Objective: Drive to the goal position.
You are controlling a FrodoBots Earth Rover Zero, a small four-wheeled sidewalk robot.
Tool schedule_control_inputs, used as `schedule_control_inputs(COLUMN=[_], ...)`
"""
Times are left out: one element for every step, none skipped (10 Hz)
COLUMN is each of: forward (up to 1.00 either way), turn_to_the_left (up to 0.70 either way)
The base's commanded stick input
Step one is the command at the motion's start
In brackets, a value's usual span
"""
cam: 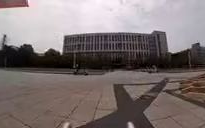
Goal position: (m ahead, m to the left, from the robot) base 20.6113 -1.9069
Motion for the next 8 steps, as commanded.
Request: schedule_control_inputs(forward=[0.50,0.50,0.50,0.50,0.50,0.50,0.50,0.50], turn_to_the_left=[-0.25,-0.25,-0.25,-0.25,-0.25,-0.25,-0.25,-0.25])
